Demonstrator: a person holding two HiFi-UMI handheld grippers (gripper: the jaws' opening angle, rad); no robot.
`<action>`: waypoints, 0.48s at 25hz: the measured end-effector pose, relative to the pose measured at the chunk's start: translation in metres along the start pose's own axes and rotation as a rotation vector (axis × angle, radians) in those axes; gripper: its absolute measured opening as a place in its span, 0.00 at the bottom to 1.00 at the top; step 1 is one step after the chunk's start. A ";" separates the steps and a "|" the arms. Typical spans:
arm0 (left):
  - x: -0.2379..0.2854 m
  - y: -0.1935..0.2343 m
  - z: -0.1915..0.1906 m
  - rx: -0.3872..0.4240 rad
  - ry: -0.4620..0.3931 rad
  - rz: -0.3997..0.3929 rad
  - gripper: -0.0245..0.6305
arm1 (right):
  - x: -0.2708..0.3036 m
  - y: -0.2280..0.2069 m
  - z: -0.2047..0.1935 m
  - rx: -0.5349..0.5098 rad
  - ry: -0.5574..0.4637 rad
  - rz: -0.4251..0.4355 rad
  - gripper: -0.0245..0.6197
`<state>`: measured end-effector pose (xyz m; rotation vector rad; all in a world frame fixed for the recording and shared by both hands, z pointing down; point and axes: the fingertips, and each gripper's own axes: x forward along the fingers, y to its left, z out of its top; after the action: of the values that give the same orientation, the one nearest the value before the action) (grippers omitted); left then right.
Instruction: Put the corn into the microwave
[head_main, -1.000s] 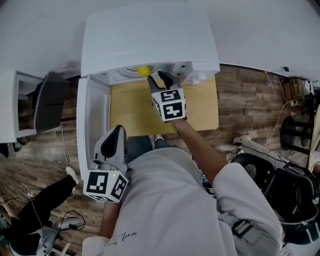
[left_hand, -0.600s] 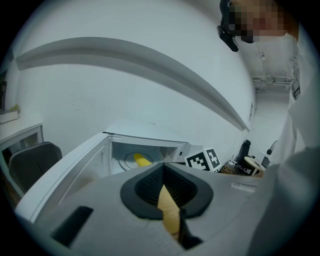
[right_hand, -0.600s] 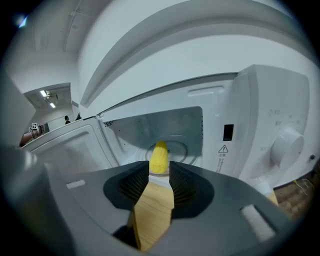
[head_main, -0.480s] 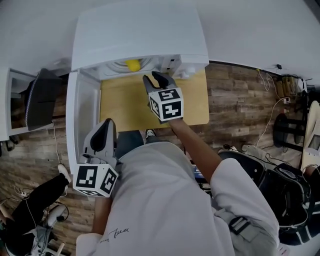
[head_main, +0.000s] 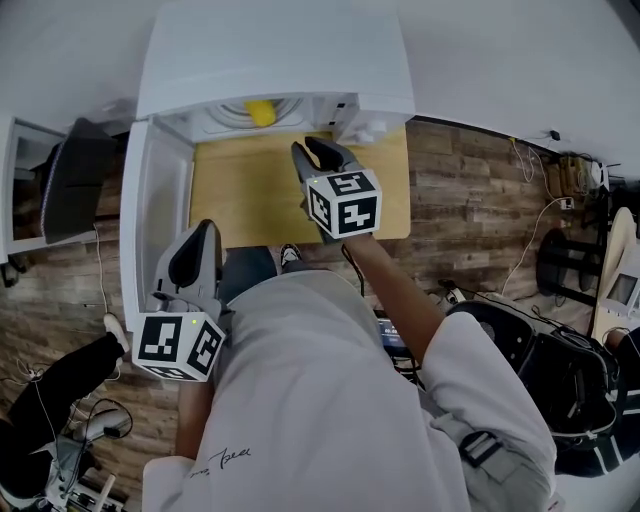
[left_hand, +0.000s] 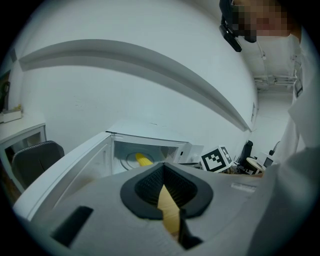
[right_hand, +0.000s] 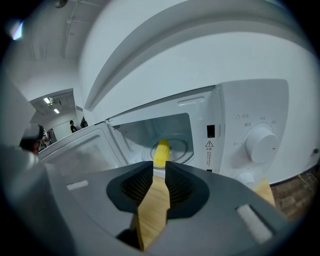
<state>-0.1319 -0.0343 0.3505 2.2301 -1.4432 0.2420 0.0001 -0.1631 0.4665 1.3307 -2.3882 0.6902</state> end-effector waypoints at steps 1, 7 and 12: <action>-0.001 0.000 0.000 -0.001 -0.002 0.002 0.02 | -0.003 0.000 -0.001 0.004 0.001 0.000 0.16; -0.001 0.002 -0.004 -0.012 -0.009 0.014 0.02 | -0.016 0.001 -0.005 0.014 0.007 0.009 0.10; -0.002 0.002 -0.006 -0.017 -0.011 0.024 0.02 | -0.032 0.003 -0.006 0.025 0.007 0.024 0.09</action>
<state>-0.1340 -0.0306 0.3558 2.2047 -1.4735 0.2242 0.0141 -0.1359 0.4548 1.3099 -2.4009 0.7327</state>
